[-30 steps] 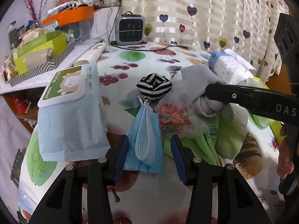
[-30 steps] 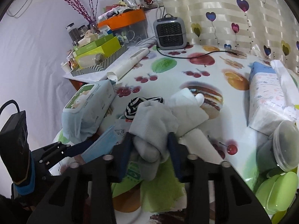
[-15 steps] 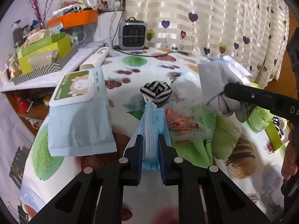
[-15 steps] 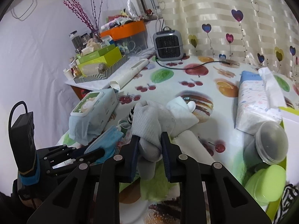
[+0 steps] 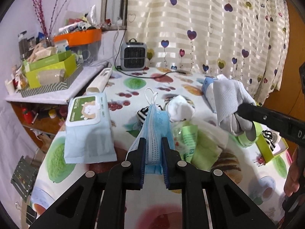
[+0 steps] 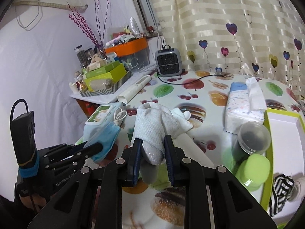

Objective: Organize soft objects
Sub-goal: 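Carry the blue mask and grey sock toward the white box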

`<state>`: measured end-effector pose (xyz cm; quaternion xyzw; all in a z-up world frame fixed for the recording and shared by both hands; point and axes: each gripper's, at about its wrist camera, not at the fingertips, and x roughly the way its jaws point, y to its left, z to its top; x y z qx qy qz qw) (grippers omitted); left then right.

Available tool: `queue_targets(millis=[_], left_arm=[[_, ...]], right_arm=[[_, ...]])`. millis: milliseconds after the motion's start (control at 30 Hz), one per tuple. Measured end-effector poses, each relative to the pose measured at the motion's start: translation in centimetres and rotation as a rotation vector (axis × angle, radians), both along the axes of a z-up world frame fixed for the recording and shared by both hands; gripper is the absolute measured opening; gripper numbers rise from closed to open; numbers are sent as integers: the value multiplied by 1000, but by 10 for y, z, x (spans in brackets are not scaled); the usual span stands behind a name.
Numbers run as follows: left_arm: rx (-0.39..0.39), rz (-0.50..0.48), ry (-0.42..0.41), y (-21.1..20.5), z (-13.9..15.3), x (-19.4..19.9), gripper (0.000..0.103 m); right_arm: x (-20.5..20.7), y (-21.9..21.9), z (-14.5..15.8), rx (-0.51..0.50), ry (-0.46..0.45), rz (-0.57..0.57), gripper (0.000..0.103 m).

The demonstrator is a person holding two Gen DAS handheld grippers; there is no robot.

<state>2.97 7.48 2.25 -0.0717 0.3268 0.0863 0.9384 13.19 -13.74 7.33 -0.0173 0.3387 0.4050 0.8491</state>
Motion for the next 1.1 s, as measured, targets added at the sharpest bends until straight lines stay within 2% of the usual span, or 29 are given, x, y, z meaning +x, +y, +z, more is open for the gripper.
queue_targets(millis=[467, 1100], left_arm=[[16, -45, -72, -33, 35, -2, 14], [11, -137, -69, -70, 41, 18, 14]], right_arm=[[-24, -41, 27, 38, -62, -46, 24], [-26, -81, 33, 53, -78, -138, 24]])
